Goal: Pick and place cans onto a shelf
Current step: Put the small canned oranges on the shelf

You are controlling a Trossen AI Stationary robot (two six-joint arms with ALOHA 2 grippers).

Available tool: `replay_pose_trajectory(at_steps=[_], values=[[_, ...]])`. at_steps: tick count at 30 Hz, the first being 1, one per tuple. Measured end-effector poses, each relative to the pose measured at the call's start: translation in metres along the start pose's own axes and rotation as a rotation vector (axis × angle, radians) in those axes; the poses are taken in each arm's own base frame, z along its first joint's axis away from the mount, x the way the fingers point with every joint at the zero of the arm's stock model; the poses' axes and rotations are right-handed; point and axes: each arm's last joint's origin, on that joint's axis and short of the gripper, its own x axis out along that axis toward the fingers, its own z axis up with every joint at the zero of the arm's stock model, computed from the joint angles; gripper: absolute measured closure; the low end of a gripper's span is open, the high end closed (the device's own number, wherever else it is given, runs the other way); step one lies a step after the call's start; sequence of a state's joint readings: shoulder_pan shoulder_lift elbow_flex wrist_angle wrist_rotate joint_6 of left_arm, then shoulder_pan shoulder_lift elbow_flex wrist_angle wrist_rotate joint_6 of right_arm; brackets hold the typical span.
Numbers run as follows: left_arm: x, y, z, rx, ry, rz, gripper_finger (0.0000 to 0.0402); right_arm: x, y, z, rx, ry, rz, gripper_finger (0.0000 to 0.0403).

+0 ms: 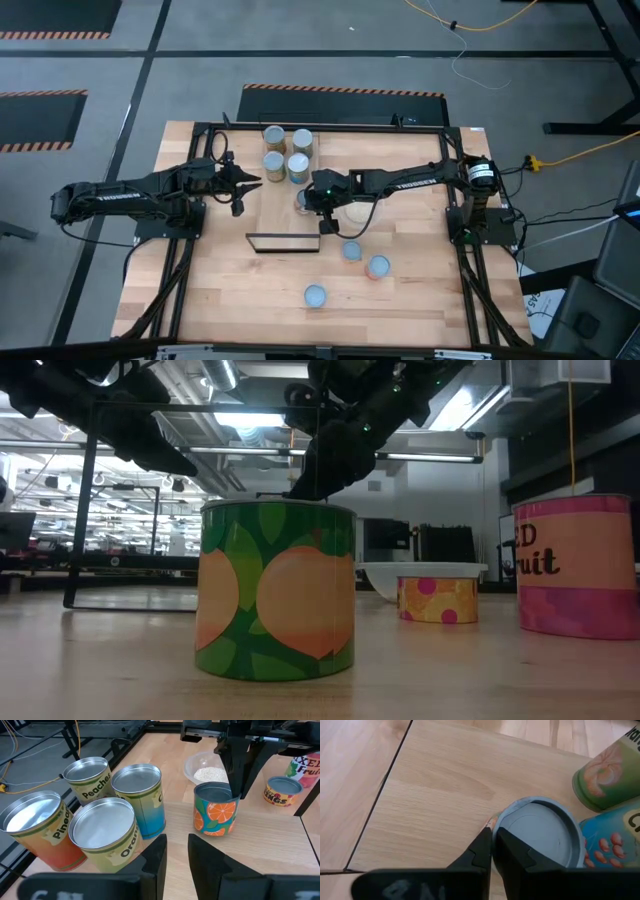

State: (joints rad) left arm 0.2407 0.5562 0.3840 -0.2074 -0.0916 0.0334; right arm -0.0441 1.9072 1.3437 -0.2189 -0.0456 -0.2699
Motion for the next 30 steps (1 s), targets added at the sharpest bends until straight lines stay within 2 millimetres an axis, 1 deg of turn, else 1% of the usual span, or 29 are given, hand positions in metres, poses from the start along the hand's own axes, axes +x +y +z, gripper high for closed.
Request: replay_pose_trajectory(at_steps=[8, 24, 30], values=[[0.0, -0.0001, -0.0002, -0.028, 0.002, -0.004, 0.0331, 0.0021, -0.0001, -0.0002, 0.0, -0.005, -0.004, 0.0373], [0.0, 0.0, -0.0002, -0.023, 0.002, 0.0, 0.0331, 0.0028, -0.0001, -0.0003, 0.0, -0.006, -0.003, 0.0373], [0.0, 0.0, -0.0002, -0.023, 0.002, 0.0, 0.0331, 0.0027, -0.0001, 0.0034, 0.031, -0.05, 0.019, 0.0373]])
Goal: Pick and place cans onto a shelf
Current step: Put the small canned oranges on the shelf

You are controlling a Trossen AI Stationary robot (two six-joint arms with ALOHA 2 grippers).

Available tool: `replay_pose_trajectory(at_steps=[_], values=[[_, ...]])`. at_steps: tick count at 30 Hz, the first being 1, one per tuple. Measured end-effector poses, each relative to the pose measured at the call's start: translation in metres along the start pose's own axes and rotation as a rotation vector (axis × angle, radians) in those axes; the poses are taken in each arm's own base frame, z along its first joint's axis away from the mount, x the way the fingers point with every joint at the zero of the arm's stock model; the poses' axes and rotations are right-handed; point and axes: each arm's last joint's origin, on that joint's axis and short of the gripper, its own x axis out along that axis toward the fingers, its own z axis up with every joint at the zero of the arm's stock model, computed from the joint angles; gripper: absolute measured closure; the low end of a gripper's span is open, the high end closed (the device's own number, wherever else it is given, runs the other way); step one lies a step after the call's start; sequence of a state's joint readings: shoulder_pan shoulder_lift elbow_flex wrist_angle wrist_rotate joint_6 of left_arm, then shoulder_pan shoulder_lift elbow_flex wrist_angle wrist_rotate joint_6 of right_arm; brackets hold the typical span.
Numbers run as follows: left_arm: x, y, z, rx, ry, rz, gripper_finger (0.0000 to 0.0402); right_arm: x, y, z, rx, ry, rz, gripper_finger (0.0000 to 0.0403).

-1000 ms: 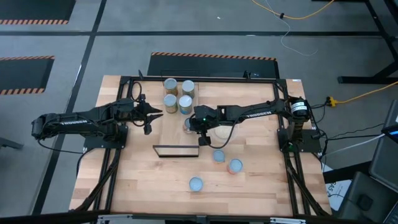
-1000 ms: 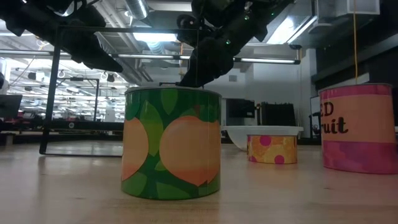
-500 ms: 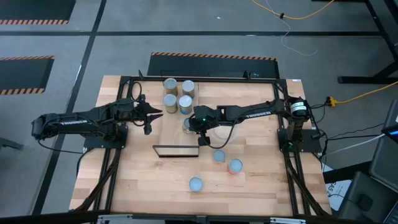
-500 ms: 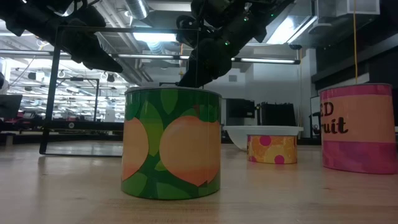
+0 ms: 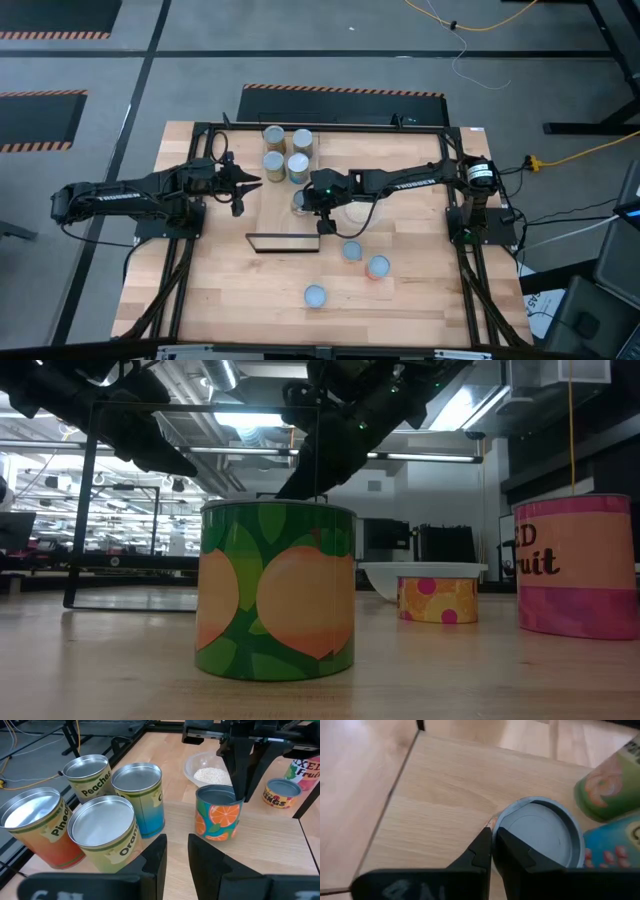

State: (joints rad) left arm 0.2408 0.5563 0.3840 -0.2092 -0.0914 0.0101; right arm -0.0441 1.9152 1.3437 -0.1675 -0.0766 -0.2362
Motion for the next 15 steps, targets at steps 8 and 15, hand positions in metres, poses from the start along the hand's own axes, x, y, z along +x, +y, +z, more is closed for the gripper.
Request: replay_pose_trajectory(at_steps=[8, 15], values=[[0.0, 0.0, 0.0, 0.0, 0.0, 0.0, 0.0331, -0.0005, -0.006, -0.0023, 0.018, -0.004, 0.043, 0.0372], [0.0, 0.0, 0.0, 0.0, 0.0, 0.0, 0.0331, 0.0029, -0.0075, -0.0055, 0.039, 0.004, 0.067, 0.0372]])
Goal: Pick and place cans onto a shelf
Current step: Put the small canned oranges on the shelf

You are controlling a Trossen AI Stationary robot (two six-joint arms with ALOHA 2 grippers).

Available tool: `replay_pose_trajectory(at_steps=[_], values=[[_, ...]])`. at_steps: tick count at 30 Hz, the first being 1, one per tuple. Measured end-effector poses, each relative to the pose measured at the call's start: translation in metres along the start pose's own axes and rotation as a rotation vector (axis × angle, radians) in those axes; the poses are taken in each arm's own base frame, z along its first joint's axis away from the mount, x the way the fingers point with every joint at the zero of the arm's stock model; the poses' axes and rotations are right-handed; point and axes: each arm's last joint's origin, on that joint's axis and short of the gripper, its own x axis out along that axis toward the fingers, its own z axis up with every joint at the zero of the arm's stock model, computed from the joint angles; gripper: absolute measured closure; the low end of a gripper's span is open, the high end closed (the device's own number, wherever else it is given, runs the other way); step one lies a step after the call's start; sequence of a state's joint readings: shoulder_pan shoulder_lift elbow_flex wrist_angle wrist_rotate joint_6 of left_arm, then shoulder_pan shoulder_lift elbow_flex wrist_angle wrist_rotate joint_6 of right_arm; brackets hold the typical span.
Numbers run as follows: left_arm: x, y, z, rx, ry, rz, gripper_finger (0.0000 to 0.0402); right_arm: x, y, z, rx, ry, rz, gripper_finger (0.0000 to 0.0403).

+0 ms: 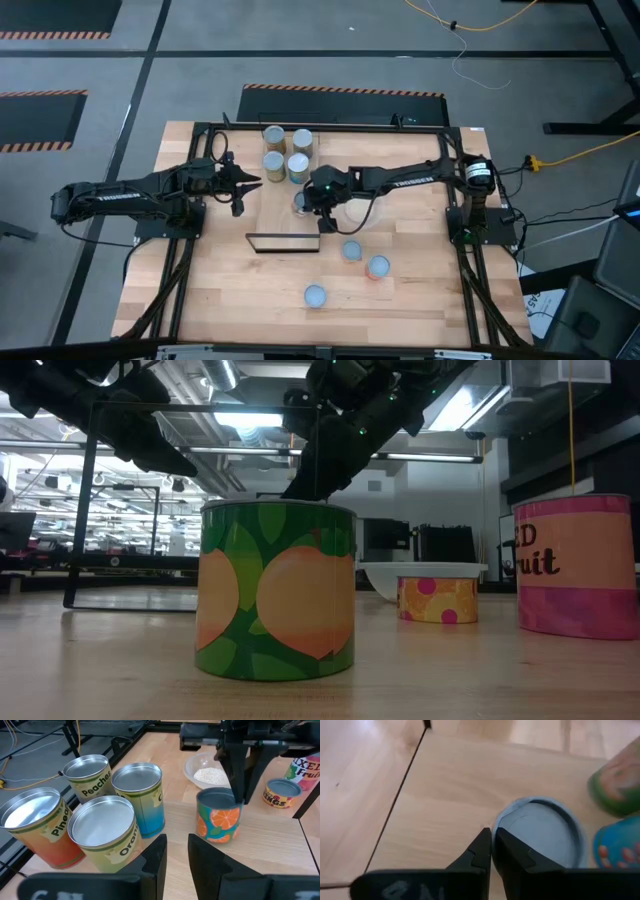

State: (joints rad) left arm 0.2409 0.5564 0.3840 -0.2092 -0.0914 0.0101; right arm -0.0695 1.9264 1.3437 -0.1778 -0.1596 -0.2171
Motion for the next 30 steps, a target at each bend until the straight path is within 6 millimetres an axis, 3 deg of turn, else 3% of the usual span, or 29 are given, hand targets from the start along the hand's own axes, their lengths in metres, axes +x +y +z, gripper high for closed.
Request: replay_pose_trajectory(at_steps=[30], values=[[-0.0001, 0.0, 0.0001, 0.0, -0.001, 0.0, 0.0331, 0.0025, -0.0056, -0.0026, 0.047, -0.015, 0.063, 0.0368]])
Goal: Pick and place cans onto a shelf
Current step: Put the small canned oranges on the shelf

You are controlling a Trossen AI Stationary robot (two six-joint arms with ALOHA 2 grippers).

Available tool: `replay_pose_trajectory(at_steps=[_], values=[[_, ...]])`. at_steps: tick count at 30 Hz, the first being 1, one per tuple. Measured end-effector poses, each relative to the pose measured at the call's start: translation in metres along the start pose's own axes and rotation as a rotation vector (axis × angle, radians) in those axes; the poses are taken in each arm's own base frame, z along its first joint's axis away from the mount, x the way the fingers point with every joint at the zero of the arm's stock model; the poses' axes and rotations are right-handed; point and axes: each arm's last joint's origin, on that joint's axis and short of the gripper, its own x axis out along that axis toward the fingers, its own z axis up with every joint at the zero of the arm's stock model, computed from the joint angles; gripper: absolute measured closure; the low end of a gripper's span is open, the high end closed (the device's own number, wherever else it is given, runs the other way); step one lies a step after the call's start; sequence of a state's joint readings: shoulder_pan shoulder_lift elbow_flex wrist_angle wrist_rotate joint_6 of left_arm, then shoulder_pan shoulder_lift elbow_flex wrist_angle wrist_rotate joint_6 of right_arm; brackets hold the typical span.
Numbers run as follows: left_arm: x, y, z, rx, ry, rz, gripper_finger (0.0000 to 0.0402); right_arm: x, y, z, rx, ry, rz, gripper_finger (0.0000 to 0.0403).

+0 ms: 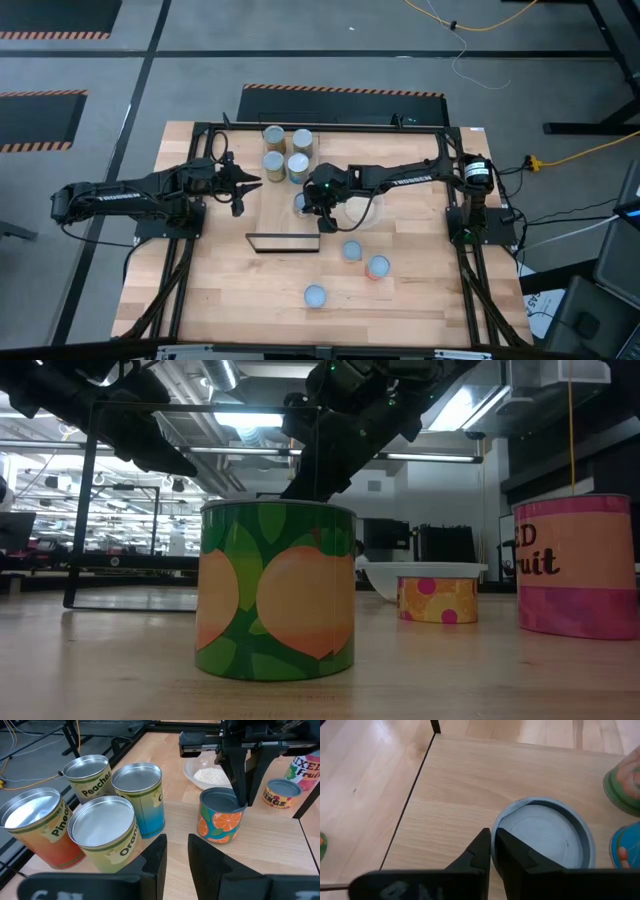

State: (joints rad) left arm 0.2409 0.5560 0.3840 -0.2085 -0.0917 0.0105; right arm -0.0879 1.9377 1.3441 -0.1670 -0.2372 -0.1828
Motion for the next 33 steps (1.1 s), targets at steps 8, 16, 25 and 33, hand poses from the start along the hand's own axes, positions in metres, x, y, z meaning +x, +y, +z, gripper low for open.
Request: replay_pose_trajectory(at_steps=[8, 16, 25, 33], values=[[0.0, 0.0, 0.0, 0.0, 0.0, 0.0, 0.0331, -0.0002, -0.0008, -0.0021, 0.029, 0.027, -0.038, 0.0372], [0.0, 0.0, 0.0, 0.0, 0.0, 0.0, 0.0331, -0.0003, -0.0017, -0.0011, -0.033, 0.022, -0.065, 0.0394], [0.0001, 0.0, 0.0, 0.0, 0.0, 0.0, 0.0331, -0.0003, -0.0015, -0.0011, -0.037, 0.022, -0.057, 0.0313], [0.0, 0.0, 0.0, 0.0, 0.0, 0.0, 0.0331, -0.0005, -0.0024, -0.0008, -0.073, 0.017, -0.059, 0.0183]])
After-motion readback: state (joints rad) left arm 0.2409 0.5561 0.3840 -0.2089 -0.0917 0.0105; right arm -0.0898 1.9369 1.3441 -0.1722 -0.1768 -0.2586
